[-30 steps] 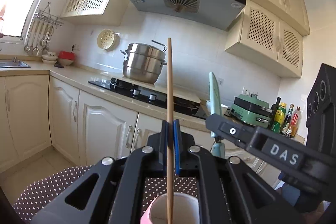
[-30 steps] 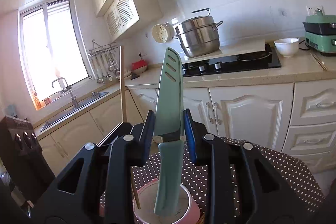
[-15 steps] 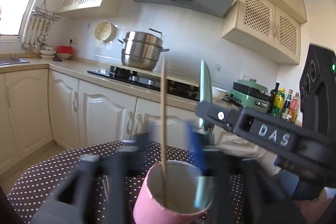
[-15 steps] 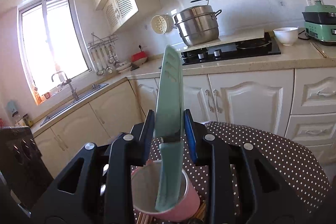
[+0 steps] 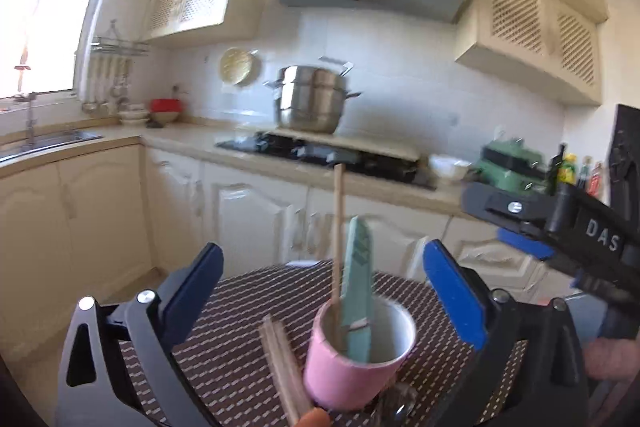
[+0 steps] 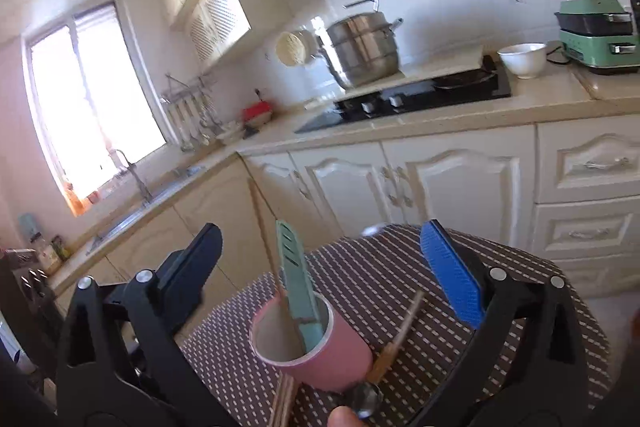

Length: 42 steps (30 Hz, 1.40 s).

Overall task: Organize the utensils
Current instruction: 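Open both tools to release the chopstick and knife in the cup, then withdraw both tools from the cup toward the remaining chopsticks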

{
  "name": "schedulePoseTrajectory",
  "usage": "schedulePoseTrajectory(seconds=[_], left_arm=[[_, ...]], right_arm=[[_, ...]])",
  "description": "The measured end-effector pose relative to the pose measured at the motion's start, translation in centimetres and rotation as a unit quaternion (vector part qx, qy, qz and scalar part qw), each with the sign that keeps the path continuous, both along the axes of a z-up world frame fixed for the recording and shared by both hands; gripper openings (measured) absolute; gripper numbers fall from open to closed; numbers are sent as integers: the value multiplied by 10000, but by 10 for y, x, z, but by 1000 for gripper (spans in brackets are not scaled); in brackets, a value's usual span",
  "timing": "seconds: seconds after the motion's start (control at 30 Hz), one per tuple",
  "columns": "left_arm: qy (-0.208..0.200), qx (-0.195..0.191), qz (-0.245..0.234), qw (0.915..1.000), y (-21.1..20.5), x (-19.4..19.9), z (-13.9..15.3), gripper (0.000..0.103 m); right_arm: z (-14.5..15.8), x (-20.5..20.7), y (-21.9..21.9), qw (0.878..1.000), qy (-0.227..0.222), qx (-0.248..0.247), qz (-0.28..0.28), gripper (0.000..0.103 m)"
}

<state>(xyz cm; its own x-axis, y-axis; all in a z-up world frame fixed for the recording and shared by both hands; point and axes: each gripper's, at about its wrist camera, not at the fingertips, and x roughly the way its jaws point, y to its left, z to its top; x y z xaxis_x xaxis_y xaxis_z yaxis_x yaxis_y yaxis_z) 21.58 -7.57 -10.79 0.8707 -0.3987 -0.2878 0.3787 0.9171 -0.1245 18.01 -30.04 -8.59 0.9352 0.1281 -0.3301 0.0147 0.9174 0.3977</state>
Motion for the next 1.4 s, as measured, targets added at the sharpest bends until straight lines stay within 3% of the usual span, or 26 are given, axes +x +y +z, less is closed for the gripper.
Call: schedulePoseTrajectory(seconds=[0.2,0.43,0.7,0.83,1.0,1.1,1.4], left_arm=[[423,459,567,9964,16,-13,13,99],[654,631,961,9912,35,-29,24,99],[1097,896,1151,9832,48,-47,18,99],[1384,841,1170,9798,56,-51,7,99],[1669,1080,1050,9744,51,-49,-13,99],[1990,1227,1022,9669,47,-38,-33,99],[2648,1417,826,9502,34,-3,-80,99]], right_arm=[[12,-22,-1,9993,234,-245,-149,97],[15,-45,-3,9966,683,-403,-215,97],[0,-64,-3,9911,1259,-406,-108,97],[-14,-71,-1,9872,1552,-350,-86,97],[-41,-69,12,9787,1999,-386,252,97],[-54,-62,23,9726,2231,-449,472,97],[-71,-51,31,9662,2454,-471,630,97]])
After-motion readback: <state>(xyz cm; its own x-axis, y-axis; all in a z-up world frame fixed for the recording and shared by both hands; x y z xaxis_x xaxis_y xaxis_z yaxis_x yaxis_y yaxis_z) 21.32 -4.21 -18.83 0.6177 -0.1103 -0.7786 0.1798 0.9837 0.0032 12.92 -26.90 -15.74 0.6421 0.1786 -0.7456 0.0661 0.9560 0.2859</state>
